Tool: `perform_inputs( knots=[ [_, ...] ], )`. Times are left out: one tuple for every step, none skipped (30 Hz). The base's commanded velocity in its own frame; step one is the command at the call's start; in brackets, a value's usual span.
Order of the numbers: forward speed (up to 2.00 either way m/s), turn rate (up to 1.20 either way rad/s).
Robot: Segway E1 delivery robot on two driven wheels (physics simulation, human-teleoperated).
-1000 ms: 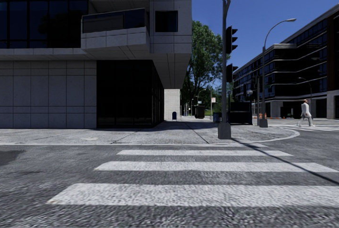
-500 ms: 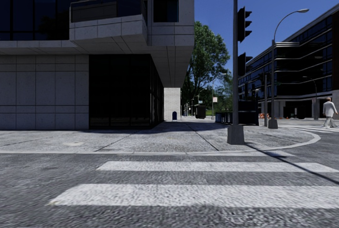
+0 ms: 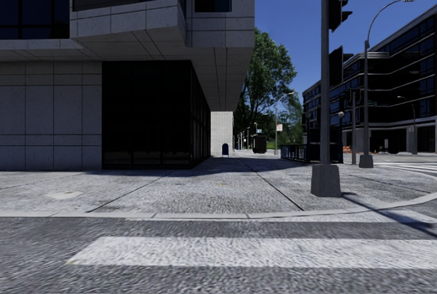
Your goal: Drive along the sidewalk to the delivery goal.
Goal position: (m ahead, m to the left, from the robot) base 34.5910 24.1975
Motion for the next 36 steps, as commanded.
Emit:
perform_inputs(
  knots=[
    [2.00, -0.17],
    [2.00, -0.22],
    [2.00, -0.22],
    [2.00, -0.23],
    [2.00, -0.23],
    [2.00, -0.23],
    [2.00, -0.23],
    [2.00, -0.23],
    [2.00, -0.23],
    [2.00, -0.23],
    [2.00, -0.23],
    [2.00, -0.22],
    [2.00, -0.22],
    [2.00, -0.04],
    [2.00, 0.00],
    [2.00, 0.00],
    [2.00, 0.00],
    [2.00, 0.00],
    [2.00, 0.00],
    [2.00, 0.00],
    [2.00, 0.00],
    [2.00, 0.00],
    [2.00, 0.00],
    [2.00, 0.00],
    [2.00, 0.00],
    [1.95, 0.00],
    [1.95, 0.00],
    [1.82, 0.00],
    [1.59, 0.00],
    [1.59, 0.00],
    [1.41, 0.00],
    [1.36, 0.00],
    [1.35, 0.00],
    [1.35, 0.00],
    [1.34, 0.06],
    [1.34, 0.23]
  ],
)
